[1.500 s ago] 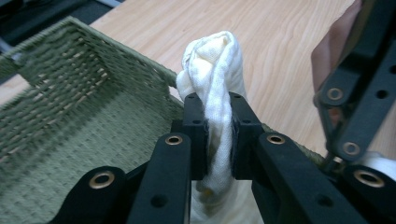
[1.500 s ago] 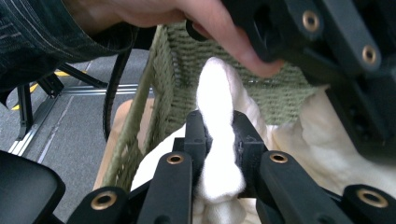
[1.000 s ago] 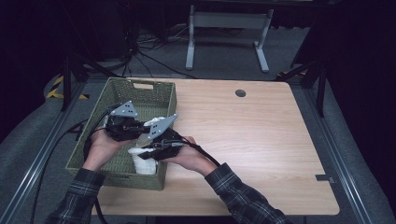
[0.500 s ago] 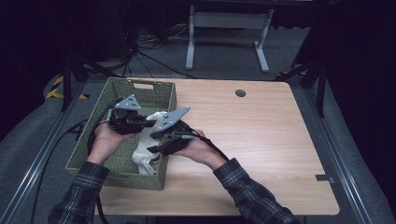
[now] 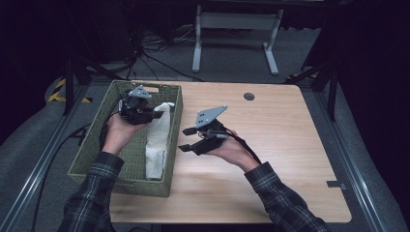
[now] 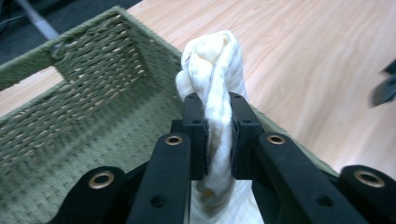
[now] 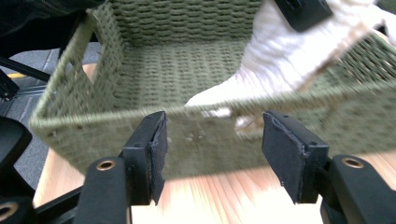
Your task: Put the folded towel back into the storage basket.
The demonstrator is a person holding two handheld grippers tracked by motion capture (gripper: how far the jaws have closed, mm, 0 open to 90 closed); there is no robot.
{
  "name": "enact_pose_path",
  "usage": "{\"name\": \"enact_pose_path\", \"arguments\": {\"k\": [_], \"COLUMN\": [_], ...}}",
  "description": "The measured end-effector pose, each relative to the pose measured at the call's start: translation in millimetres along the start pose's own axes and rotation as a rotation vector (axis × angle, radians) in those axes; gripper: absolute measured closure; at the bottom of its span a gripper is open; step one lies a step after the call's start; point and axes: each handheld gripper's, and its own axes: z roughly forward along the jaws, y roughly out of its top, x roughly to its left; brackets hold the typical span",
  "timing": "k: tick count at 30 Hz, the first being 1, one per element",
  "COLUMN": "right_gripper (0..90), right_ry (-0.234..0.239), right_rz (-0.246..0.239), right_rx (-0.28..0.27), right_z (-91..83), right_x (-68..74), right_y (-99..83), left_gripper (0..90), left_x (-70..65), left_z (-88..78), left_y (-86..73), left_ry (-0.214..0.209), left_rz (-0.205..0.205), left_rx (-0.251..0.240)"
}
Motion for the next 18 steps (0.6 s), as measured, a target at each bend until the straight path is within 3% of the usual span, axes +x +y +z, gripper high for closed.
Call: {"name": "enact_pose_path", "arguments": {"k": [3, 10, 12, 16, 18], "right_gripper": [38.6, 37.2, 37.1, 36.8, 36.1], "right_ry": [-0.013, -0.044, -0.056, -0.077, -0.087], "right_rz": [0.010, 0.024, 0.036, 0.060, 0.074], "right_rx": [0.007, 0.034, 0.032, 0.027, 0.032], "right_z": [-11.5, -35.5, -43.5, -58.2, -64.6], "right_x": [-4.3, -11.1, -14.2, -19.7, -22.3], "right_y": [-10.6, -35.9, -44.2, -59.9, -67.3], "left_gripper": [79.9, 75.6, 70.9, 54.9, 49.0], "left_x": [5.1, 12.5, 15.4, 16.9, 15.9], "left_z": [9.1, 23.9, 27.1, 28.1, 27.2], "left_y": [-0.2, -1.5, 0.3, 5.5, 7.6], "left_ry": [0.003, 0.013, 0.038, 0.081, 0.077], "left_rz": [-0.038, -0.056, -0.040, -0.048, -0.070], "left_rx": [0.011, 0.030, 0.024, 0.015, 0.009]}}
